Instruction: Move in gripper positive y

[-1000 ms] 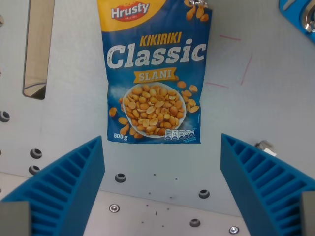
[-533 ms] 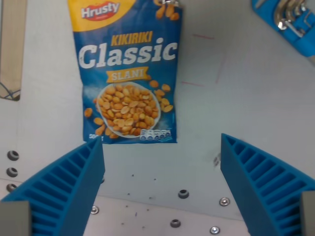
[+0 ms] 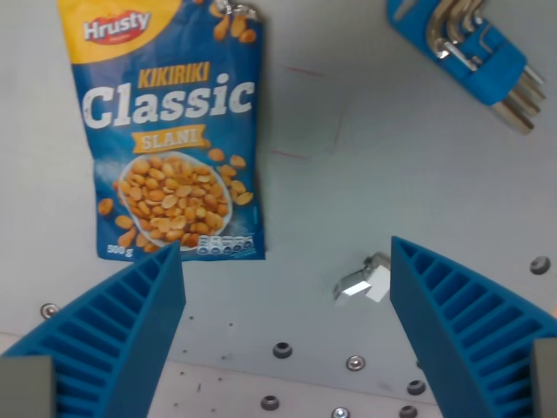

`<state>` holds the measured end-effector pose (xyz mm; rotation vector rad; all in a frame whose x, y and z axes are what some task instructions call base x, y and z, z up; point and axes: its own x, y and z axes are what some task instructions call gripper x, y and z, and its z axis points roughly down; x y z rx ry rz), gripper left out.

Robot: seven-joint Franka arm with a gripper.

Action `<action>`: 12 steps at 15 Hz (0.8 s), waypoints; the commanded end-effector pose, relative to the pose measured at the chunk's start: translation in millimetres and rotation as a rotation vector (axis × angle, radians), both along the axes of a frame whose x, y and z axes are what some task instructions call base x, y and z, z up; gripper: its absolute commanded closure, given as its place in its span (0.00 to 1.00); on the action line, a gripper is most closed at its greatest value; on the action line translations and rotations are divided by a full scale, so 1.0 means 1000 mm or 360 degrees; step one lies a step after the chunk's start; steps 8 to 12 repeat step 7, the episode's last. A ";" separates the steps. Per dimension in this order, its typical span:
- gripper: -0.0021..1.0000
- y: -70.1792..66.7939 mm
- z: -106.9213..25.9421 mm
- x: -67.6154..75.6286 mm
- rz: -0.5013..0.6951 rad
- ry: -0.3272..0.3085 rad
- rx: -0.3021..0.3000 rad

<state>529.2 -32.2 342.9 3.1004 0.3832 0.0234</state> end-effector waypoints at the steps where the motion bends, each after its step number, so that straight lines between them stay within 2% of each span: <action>1: 0.00 -0.014 0.003 0.011 0.0030 0.0029 0.0016; 7: 0.00 -0.043 0.003 0.019 0.0030 0.0029 0.0016; 12: 0.00 -0.043 0.003 0.019 0.0030 0.0029 0.0016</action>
